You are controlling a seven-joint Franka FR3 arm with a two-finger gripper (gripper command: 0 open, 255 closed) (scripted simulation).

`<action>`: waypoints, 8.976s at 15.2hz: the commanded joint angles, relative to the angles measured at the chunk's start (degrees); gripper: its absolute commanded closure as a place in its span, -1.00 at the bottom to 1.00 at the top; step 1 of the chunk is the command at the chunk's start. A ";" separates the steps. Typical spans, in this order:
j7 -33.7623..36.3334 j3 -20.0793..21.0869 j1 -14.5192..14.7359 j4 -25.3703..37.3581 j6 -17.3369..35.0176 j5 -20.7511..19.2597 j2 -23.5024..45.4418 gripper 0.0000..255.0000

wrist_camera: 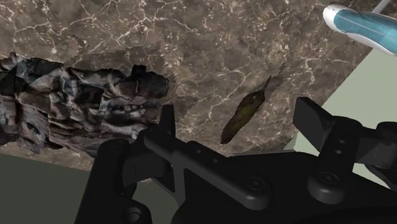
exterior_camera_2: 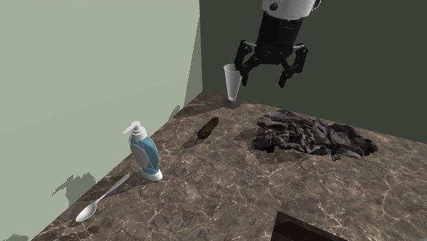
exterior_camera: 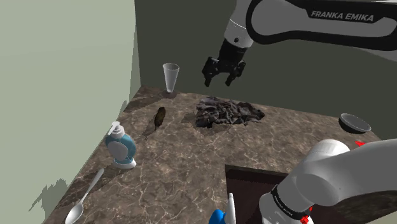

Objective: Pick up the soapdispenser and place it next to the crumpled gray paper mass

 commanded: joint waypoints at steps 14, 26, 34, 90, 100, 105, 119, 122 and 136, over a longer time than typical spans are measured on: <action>19.32 14.93 2.84 13.52 8.61 -2.88 24.22 -1.00; 35.99 20.05 10.96 36.80 7.26 -16.20 51.21 -1.00; 38.28 19.29 13.25 38.88 9.99 -18.90 56.88 -1.00; 32.11 20.26 10.30 53.76 -12.02 -13.78 48.44 1.00; 18.19 15.26 0.48 37.66 -12.50 -3.60 29.43 1.00; 11.03 10.91 -2.24 33.36 -14.85 -0.86 22.49 1.00; -7.83 -2.73 -8.00 31.34 -24.18 -0.43 12.02 1.00; -11.95 -5.80 -9.20 32.74 -26.42 -1.14 11.43 1.00; -12.56 -5.72 -9.10 17.06 -15.56 -0.92 6.62 1.00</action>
